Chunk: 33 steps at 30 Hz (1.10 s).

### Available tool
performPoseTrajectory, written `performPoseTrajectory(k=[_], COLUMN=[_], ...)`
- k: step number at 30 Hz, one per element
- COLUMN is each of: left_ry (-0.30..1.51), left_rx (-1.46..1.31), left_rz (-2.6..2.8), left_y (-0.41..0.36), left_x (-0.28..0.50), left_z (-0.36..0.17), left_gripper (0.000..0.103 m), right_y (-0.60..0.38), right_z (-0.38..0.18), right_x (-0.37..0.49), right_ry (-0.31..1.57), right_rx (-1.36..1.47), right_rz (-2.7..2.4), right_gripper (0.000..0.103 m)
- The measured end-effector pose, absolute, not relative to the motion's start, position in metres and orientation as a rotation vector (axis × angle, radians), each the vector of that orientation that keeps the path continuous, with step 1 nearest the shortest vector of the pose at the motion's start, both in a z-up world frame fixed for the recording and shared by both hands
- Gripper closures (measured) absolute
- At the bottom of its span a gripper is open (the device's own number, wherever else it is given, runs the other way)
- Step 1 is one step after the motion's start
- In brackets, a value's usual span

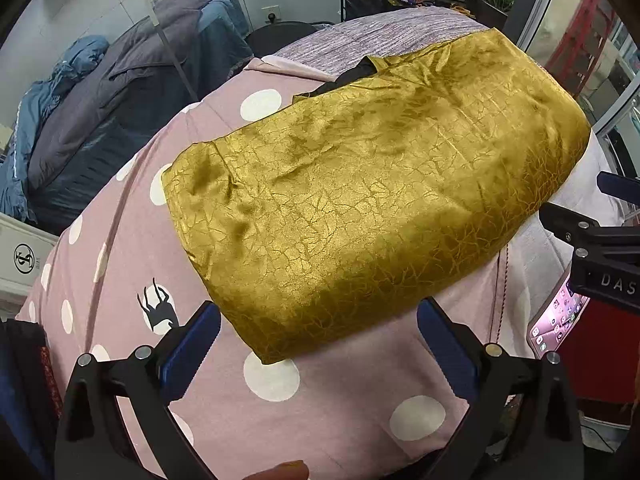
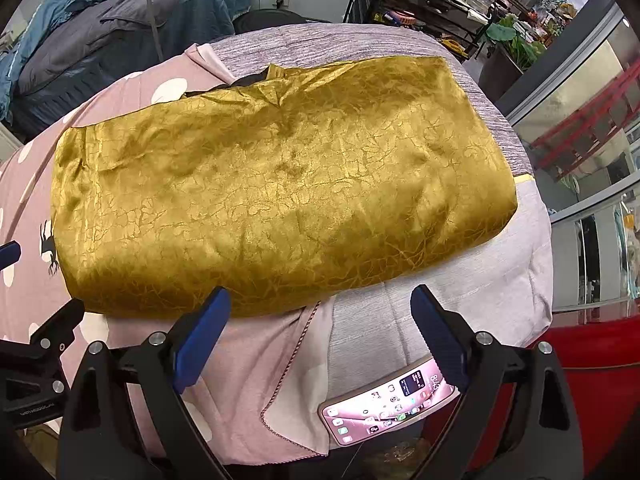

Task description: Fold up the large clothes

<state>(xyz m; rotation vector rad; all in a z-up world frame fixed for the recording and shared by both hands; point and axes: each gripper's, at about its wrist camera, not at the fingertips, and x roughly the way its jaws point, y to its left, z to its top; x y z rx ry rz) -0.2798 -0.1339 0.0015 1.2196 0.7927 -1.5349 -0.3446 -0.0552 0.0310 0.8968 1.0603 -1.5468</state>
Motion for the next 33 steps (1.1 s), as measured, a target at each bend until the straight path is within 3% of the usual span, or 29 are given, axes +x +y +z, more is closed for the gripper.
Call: performPoseTrajectory(k=[33], left_ry=[0.767], left_rx=[1.225], left_rz=[-1.526], left_y=[-0.1328], left_x=[-0.2805], left_z=[0.0020], left_gripper=[0.006], right_y=[-0.0562], right_z=[0.0287], right_x=[-0.3416], right_ry=[1.067], right_rx=[0.894], right_rz=[-1.529], right_gripper=[0.013])
